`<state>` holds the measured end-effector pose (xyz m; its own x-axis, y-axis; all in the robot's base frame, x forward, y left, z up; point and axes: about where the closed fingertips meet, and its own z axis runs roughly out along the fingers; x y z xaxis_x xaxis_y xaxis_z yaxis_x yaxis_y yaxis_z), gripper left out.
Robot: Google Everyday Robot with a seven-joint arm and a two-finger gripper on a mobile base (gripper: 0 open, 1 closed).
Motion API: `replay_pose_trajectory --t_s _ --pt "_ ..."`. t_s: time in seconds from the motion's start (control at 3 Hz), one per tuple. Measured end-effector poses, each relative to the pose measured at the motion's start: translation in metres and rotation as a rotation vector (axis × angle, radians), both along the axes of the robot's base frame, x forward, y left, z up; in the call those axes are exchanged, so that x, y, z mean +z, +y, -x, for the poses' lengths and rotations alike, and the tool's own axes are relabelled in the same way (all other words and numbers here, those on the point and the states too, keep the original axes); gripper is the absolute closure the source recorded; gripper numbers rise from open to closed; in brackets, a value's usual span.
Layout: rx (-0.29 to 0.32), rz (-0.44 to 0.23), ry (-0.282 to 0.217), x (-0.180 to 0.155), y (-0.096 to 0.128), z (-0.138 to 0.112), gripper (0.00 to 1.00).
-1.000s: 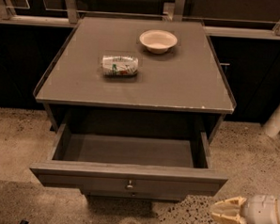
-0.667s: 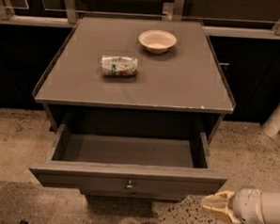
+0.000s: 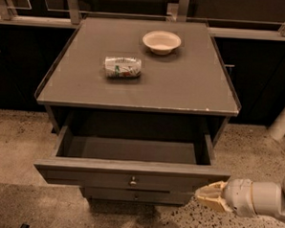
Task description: Close top drawer
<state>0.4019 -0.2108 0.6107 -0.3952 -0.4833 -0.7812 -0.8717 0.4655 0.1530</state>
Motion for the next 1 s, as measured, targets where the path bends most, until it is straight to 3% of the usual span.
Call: replay_pose_trajectory --t_s 0.33,0.67,1.0 --pt "0.050 0.025 -0.034 0.009 0.022 -0.029 1.00" --pt "0.050 0.025 -0.034 0.008 0.022 -0.028 1.00" --pt "0.076 0.095 -0.092 0.012 0.054 -0.083 1.00"
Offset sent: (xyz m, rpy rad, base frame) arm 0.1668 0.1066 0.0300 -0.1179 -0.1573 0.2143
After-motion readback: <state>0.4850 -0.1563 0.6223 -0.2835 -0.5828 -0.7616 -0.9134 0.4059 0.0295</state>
